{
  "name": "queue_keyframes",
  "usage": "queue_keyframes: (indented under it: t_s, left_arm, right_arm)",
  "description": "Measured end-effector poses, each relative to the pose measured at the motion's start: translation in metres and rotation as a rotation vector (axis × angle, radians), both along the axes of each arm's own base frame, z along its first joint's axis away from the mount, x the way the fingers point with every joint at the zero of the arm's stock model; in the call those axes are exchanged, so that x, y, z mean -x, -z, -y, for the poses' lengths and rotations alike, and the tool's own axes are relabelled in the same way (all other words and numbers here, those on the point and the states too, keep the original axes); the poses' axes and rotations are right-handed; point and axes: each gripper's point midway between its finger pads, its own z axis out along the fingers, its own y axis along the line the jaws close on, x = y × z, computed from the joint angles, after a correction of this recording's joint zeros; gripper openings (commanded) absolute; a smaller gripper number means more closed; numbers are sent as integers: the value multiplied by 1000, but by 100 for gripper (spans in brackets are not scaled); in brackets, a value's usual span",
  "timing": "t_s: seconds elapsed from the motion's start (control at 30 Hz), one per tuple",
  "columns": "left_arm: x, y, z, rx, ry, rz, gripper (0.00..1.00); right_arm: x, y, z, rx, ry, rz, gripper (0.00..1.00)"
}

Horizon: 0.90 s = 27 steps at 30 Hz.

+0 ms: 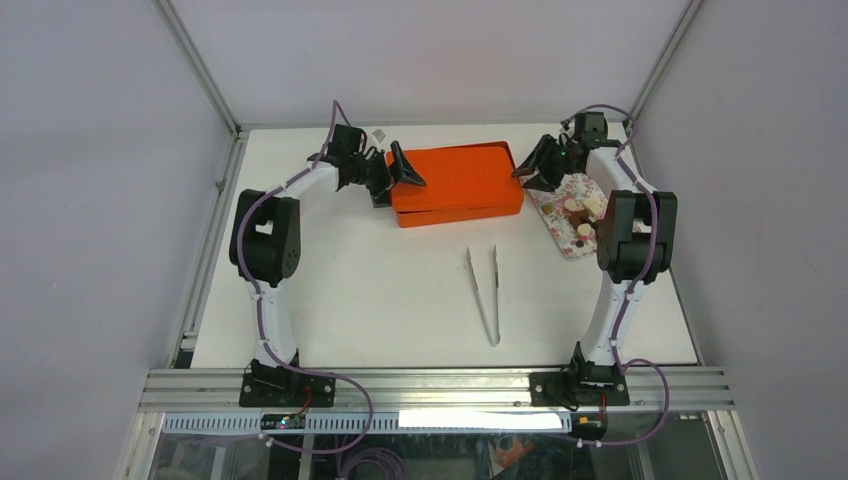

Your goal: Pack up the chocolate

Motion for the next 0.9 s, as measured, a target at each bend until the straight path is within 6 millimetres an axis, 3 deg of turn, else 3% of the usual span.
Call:
queue_keyframes:
  t_s: [0.7,0.9]
  left_arm:
    - [10,-3,-43,-148,-40,-38,99]
    - [13,2,-64,-242,-54,-62,99]
  right_arm:
    - [0,-1,-1,-5,-4,1,50]
    - [0,-1,-1,-5,-4,1,50]
